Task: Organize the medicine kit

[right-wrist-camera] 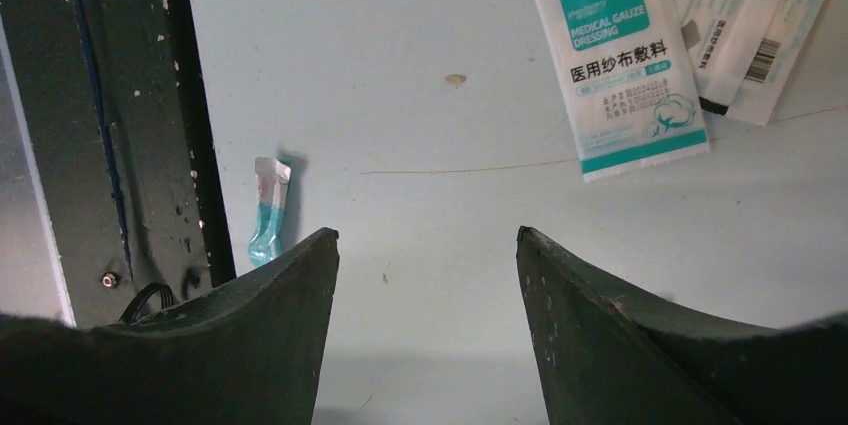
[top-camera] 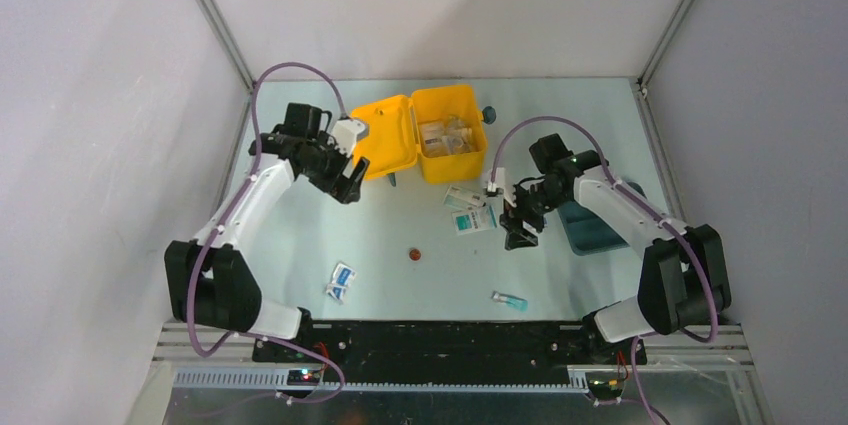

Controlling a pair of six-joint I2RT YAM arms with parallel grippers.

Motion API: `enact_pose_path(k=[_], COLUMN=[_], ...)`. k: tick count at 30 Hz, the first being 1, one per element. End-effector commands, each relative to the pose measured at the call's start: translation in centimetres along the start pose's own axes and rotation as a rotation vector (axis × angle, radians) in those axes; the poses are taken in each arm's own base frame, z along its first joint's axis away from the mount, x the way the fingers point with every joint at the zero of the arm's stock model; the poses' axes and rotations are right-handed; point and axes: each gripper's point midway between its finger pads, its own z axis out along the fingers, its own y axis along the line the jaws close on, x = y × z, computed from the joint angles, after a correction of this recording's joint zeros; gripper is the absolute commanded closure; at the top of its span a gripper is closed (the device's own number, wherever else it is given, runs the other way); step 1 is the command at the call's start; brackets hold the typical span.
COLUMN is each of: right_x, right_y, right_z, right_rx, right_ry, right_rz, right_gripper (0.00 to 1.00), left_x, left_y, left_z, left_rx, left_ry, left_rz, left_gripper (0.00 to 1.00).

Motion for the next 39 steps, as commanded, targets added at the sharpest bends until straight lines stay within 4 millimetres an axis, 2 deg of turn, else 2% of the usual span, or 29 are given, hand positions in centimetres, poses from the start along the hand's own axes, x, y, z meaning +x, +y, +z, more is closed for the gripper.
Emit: enact_pose_path(k=[1, 3, 5, 9, 11, 13, 15, 16, 17, 19, 22, 24, 25, 26, 27, 28, 29, 30, 31, 32, 34, 39], right_x=[-1.3, -0.5, 0.1, 2.1, 3.8, 6.6, 9.9, 11.0, 12.9, 14.6, 14.6, 14.1, 14.1, 14.3, 15.2, 15.8, 16.9, 18.2, 19.3, 20.2, 21.2, 22.4], right_y=[-0.8, -1.1, -2.7, -7.7, -10.1, -12.2, -13.0, -13.0, -12.5, -11.6, -11.6, -12.2, -12.4, -12.4, -12.4, -12.3, -12.2, -11.8, -11.6, -11.5, -11.4, -11.9], right_z=[-0.7, -1.0, -1.6, -4.3, -6.0, -8.2, -9.8, -10.1, -10.4, -9.9, -9.7, -10.0, -10.2, -10.4, -10.9, -11.2, -11.9, -12.5, -13.2, -13.5, -13.8, -12.8], right_rx=[0.062, 0.079, 0.152, 0.374, 0.513, 0.694, 0.830, 0.876, 0.899, 0.906, 0.901, 0.908, 0.921, 0.940, 0.995, 1.022, 1.085, 1.131, 1.197, 1.218, 1.239, 1.238], right_ry=[-0.028, -0.018, -0.034, -0.078, -0.083, -0.092, -0.119, -0.153, -0.158, -0.185, -0.218, -0.256, -0.254, -0.245, -0.219, -0.201, -0.189, -0.166, -0.149, -0.143, -0.144, -0.152], right_rz=[-0.036, 0.009, 0.080, 0.327, 0.471, 0.704, 0.984, 1.147, 1.265, 1.435, 1.459, 1.451, 1.447, 1.445, 1.461, 1.482, 1.535, 1.586, 1.632, 1.667, 1.717, 1.811], right_gripper=[0.30, 0.30, 0.30, 0.29, 0.28, 0.25, 0.24, 0.26, 0.26, 0.27, 0.28, 0.29, 0.29, 0.30, 0.30, 0.30, 0.31, 0.35, 0.37, 0.38, 0.39, 0.43], left_x=[-0.3, -0.1, 0.1, 0.2, 0.0, -0.6, -1.1, -1.4, -1.9, -2.8, -4.6, -6.4, -7.9, -8.5, -10.5, -11.1, -12.9, -13.3, -15.0, -15.2, -17.3, -18.4], left_y=[-2.6, -2.5, -2.3, -2.0, -2.0, -1.9, -2.1, -2.2, -2.0, -1.9, -2.2, -2.3, -2.2, -2.4, -2.3, -2.3, -2.2, -2.2, -2.4, -2.1, -1.9, -1.8], left_z=[-0.9, -0.9, -1.0, -1.2, -1.2, -1.3, -1.3, -1.4, -1.4, -1.5, -1.5, -1.3, -1.7, -0.5, -1.2, 0.0, -0.5, 0.9, 0.5, 1.6, 1.7, 1.2], left_rx=[0.066, 0.053, 0.042, 0.024, 0.019, 0.017, 0.023, 0.022, 0.016, 0.010, 0.023, 0.028, 0.025, 0.034, 0.026, 0.013, -0.003, -0.019, -0.025, -0.034, -0.037, -0.042], left_ry=[-0.053, -0.047, -0.044, -0.041, -0.040, -0.049, -0.058, -0.061, -0.066, -0.074, -0.116, -0.144, -0.175, -0.157, -0.198, -0.182, -0.216, -0.195, -0.225, -0.207, -0.241, -0.267], left_rz=[0.086, 0.090, 0.099, 0.112, 0.091, 0.057, 0.012, -0.033, -0.060, -0.144, -0.221, -0.226, -0.234, -0.235, -0.239, -0.232, -0.221, -0.211, -0.198, -0.201, -0.190, -0.148], left_gripper=[0.09, 0.09, 0.08, 0.08, 0.08, 0.08, 0.08, 0.08, 0.08, 0.08, 0.09, 0.10, 0.10, 0.11, 0.11, 0.11, 0.11, 0.11, 0.11, 0.11, 0.11, 0.10])
